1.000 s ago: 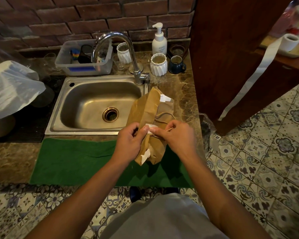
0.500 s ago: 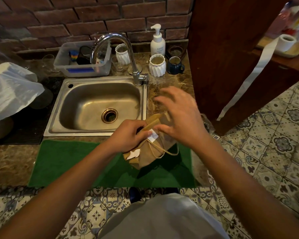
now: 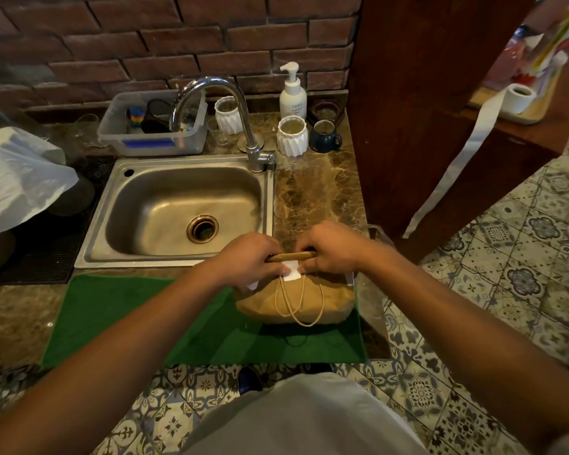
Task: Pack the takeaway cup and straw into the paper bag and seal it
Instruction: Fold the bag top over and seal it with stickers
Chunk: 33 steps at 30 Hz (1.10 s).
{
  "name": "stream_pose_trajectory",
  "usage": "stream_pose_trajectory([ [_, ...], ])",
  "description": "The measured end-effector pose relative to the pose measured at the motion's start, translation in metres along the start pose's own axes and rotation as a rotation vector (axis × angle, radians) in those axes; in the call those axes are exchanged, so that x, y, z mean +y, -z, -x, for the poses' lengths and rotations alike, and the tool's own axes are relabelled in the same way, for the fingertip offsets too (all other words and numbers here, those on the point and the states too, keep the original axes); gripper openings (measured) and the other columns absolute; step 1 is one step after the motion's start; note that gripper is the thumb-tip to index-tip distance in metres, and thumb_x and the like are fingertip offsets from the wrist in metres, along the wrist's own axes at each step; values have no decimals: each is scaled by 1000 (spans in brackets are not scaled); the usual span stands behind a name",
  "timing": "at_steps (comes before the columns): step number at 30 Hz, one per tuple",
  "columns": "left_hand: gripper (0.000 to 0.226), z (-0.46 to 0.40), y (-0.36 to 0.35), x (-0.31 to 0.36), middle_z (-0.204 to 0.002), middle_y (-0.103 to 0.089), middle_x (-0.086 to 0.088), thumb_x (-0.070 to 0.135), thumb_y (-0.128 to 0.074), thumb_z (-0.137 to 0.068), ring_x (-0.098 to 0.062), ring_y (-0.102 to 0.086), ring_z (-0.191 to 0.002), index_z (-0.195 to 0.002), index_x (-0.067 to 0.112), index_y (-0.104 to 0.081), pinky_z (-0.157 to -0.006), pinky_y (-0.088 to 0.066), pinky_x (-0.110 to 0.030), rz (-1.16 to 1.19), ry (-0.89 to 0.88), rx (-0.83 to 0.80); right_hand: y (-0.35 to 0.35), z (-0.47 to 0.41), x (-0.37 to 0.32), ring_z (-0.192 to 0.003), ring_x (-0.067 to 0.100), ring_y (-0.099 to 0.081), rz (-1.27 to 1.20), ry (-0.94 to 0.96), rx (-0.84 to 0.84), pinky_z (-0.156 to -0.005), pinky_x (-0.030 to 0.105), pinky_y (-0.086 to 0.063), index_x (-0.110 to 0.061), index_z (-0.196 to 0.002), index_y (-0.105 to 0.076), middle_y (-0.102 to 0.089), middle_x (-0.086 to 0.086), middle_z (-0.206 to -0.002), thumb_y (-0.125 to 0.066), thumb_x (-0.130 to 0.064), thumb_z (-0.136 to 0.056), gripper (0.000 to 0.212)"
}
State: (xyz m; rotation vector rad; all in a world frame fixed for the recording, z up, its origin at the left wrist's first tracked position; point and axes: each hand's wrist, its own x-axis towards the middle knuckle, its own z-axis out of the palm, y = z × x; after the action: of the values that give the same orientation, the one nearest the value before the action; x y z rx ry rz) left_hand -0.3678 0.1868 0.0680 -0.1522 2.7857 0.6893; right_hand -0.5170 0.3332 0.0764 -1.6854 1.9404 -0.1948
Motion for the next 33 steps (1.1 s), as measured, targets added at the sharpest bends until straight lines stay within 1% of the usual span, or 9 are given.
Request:
stream_pose_trajectory([
  [3, 33, -5, -4, 4, -61, -47, 13, 49, -71, -87, -13, -48, -59, -65, 35, -50, -61, -44, -40, 4, -8, 7, 0, -1, -4, -67, 6, -52, 27, -44, -50, -58, 29, -34, -37, -76, -59, -57, -14, -71, -77, -52, -82, 25],
  [6, 34, -6, -4, 3, -61, -49, 10, 53, -71, -86, -14, -48, -58, -66, 32, -53, -59, -46, -42, -37, -2, 4, -2, -4, -10, -62, 7, -47, 103, -66, -39, -56, 30, -32, -38, -63, -45, -50, -13, -65, -77, -52, -82, 40],
  [11, 32, 0, -1, 4, -64, -50, 10, 53, -69, -87, -15, -48, -59, -72, 25, -64, -58, -42, -38, -93, -37, 28, -1, -2, -13, -60, 3, -45, 59, -5, -44, -57, 31, -32, -34, -73, -55, -51, -12, -64, -76, -44, -85, 26],
  [17, 26, 1, -6, 2, -66, -48, 14, 46, -72, -87, -11, -49, -62, -74, 30, -56, -61, -43, -36, -40, -11, 10, 2, -1, -9, -63, -1, -43, 99, -27, -65, -59, 29, -32, -41, -64, -44, -50, -15, -66, -76, -44, -86, 39],
  [21, 31, 0, -7, 1, -64, -48, 14, 48, -73, -86, -8, -46, -59, -68, 33, -52, -57, -39, -34, -44, -8, 18, -2, -7, -18, -68, 13, -51, 147, -6, -29, -54, 27, -29, -33, -82, -66, -51, -14, -68, -77, -46, -84, 18],
  [23, 34, 1, -6, -1, -63, -48, 13, 48, -73, -85, -8, -45, -58, -65, 35, -49, -57, -38, -34, -41, -1, 18, -3, -8, -19, -69, 14, -51, 153, 6, -13, -53, 27, -28, -30, -90, -69, -48, -15, -67, -77, -45, -85, 18],
  [27, 34, 2, -6, -2, -64, -52, 8, 48, -72, -86, -12, -48, -59, -65, 32, -51, -58, -39, -35, -26, 9, 23, -3, -6, -14, -64, 11, -50, 181, -29, -35, -52, 28, -28, -30, -80, -57, -51, -13, -67, -79, -53, -79, 32],
  [31, 32, 0, -10, 0, -61, -51, 9, 48, -73, -85, -12, -49, -58, -66, 32, -53, -58, -42, -37, -8, -14, 18, -5, -9, -19, -65, 12, -50, 170, -22, -66, -53, 27, -28, -30, -87, -65, -51, -14, -66, -80, -49, -81, 25],
  [33, 32, 2, -8, -3, -57, -49, 10, 44, -73, -87, -6, -46, -53, -64, 34, -53, -55, -37, -33, 45, -57, 28, -4, -10, -20, -64, 9, -48, 135, -17, -85, -55, 27, -30, -32, -80, -61, -52, -14, -66, -80, -46, -81, 23],
])
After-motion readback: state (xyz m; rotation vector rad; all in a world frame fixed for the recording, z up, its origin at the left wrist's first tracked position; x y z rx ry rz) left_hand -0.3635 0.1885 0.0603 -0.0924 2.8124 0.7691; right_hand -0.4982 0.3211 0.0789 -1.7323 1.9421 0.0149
